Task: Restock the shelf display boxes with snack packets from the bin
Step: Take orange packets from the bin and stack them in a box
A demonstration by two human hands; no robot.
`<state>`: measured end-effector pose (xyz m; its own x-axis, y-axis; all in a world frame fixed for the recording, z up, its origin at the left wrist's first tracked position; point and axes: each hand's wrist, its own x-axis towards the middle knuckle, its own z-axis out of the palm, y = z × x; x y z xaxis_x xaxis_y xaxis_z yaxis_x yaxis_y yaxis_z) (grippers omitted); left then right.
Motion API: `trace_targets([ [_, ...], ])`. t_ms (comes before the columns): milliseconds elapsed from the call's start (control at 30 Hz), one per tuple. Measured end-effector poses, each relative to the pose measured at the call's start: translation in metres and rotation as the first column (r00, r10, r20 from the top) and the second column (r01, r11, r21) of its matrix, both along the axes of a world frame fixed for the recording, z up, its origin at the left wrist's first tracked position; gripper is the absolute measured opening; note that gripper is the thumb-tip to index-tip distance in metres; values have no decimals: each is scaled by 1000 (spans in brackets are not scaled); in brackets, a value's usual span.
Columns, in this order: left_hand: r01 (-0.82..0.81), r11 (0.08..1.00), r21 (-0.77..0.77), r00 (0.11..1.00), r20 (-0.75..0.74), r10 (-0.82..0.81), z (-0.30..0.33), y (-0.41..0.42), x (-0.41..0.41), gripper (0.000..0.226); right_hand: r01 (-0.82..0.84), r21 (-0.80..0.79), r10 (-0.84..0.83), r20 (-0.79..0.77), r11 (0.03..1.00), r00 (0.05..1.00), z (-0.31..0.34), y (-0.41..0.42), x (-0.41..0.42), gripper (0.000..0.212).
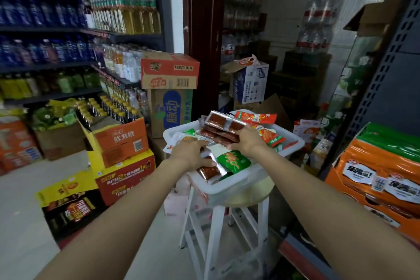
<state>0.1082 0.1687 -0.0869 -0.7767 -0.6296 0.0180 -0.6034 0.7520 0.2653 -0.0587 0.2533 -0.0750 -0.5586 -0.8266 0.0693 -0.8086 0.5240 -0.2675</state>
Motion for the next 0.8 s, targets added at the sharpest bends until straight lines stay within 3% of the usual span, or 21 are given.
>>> trace_targets([
  [100,21,1000,0,1000,-10,-21,1,-2,0,76,1,-8,-1,-10,1000,1000,1,3,0,52],
  [300,36,998,55,999,15,-37,6,-5,-1,79,-137,-17,139,136,990,981,17,11,-3,21],
  [367,34,997,69,999,-4,-34,6,-4,0,79,-141,76,147,-68,987,987,20,14,2,23],
  [433,36,996,85,999,-18,-35,4,-4,0,77,-152,136,189,-331,979,924,18,18,9,29],
  [500,35,994,100,999,-35,-32,4,-3,1,74,-184,94,206,-426,978,881,15,23,16,30],
  [567,52,993,104,997,-67,-45,5,-1,3,73,-200,0,185,-379,980,907,17,31,20,26],
  [700,59,971,232,988,-150,-24,8,1,8,66,-151,-288,117,-131,946,984,34,54,18,13],
  [800,87,982,166,936,-352,-23,11,7,6,50,-60,-440,94,56,896,994,50,67,15,11],
])
